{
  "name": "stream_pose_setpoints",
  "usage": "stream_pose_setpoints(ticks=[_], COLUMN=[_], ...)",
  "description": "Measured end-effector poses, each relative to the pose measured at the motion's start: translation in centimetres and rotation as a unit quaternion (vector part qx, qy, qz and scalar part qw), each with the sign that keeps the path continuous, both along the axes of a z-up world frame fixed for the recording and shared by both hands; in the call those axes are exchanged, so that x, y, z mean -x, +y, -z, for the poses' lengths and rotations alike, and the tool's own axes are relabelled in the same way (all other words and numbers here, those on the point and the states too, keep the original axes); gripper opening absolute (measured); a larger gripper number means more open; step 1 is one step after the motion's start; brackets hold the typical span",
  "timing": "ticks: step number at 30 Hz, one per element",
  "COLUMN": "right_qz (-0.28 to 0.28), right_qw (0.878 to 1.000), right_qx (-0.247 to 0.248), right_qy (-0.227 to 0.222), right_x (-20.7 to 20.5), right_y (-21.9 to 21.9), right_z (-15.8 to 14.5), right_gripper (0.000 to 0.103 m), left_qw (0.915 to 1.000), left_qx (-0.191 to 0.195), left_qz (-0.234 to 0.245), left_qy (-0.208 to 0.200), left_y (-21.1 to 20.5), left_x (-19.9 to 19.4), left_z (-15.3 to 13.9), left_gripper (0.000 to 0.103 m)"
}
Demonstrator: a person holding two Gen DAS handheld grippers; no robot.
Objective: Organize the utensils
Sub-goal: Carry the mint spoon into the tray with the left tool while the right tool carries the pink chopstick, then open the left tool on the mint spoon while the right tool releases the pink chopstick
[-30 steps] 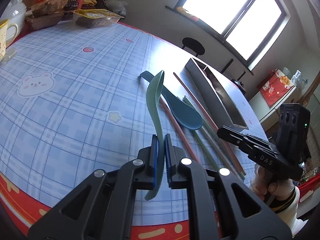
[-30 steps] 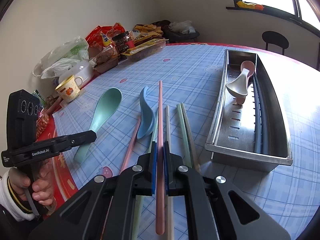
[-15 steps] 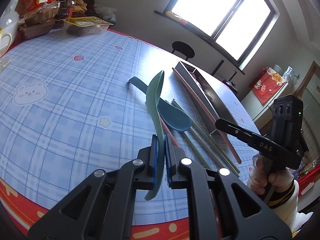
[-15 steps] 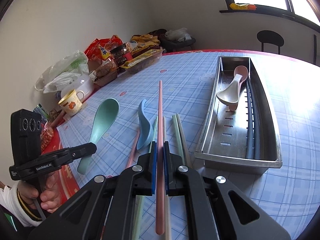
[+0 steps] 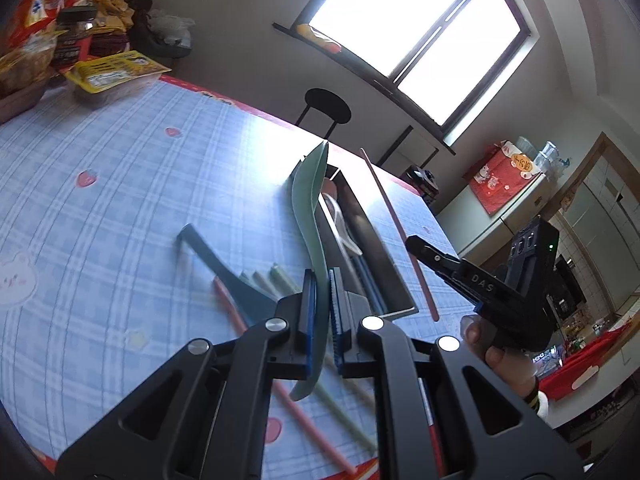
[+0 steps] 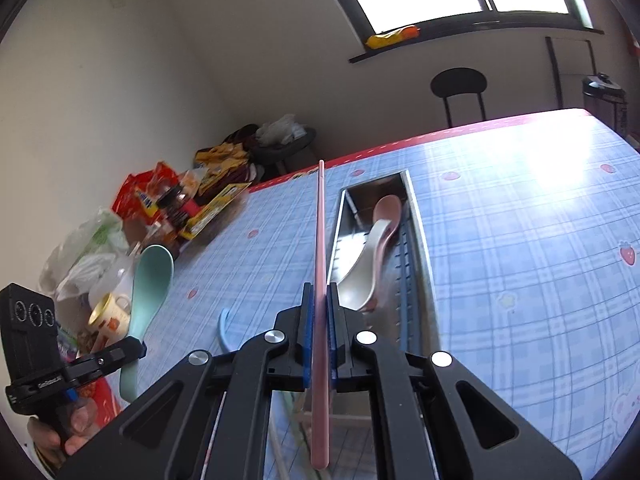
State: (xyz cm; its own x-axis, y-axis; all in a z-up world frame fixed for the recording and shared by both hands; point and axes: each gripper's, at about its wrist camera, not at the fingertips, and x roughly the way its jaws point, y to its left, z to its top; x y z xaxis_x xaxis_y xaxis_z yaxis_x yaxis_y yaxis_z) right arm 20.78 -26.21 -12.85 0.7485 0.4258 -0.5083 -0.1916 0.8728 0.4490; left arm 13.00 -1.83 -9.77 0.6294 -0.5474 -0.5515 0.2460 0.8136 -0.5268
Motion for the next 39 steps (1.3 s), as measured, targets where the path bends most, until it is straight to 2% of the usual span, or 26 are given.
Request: stream_pose_setpoints(ticks=[3,8,11,17,26,35,38,39], right_qz=[0.024,0.035,0.047,0.063,0.055,0.055,0.054,0.054], right_qw=[0.999,0.998,0.997,0.996,0.995,0.994,0.995,0.995], right_qx=[-0.022,-0.051,-0.051,-0.052,-0.062,-0.066,-0.069,-0.068], right_qy=[0.010,0.022,0.031,0.033,0.057,0.060,0.055,0.053], right_x=[-1.4,-2.7,-3.1,-3.4,-4.3,-4.6,-4.3,-4.2], right_y=[-1.2,-2.6,-3.0,-3.6,-2.8,-2.7,-2.7,-2.6], right_z=[0.9,2.7,3.5,3.8,5.2,5.4,5.1,5.0], right_gripper=[0.006,0.006,0.006,0.007,0.007,0.007,0.009,0.009], left_qw=[0.9995,0.9973,0.9953,0.9920,0.9884,0.9882,0.9887,0.9889], left_qx=[-0.004,0.012,0.020,0.013,0.010,0.005,0.000,0.003], left_qz=[0.024,0.043,0.051,0.052,0.035,0.030,0.031,0.027], left_qy=[0.019,0.059,0.079,0.115,0.148,0.150,0.146,0.146], left_y=[-2.8,-6.6,-8.9,-12.4,-13.2,-13.3,-13.4,-13.2], left_x=[-3.9,-10.2,-13.5,-18.2,-21.1,-21.3,-21.7,-21.6], left_z=[-0.6,0.1,0.9,3.4,6.4,7.0,6.7,6.5], left_gripper=[0.011,0.011,0.011,0.011,0.011,0.011,0.016,0.023])
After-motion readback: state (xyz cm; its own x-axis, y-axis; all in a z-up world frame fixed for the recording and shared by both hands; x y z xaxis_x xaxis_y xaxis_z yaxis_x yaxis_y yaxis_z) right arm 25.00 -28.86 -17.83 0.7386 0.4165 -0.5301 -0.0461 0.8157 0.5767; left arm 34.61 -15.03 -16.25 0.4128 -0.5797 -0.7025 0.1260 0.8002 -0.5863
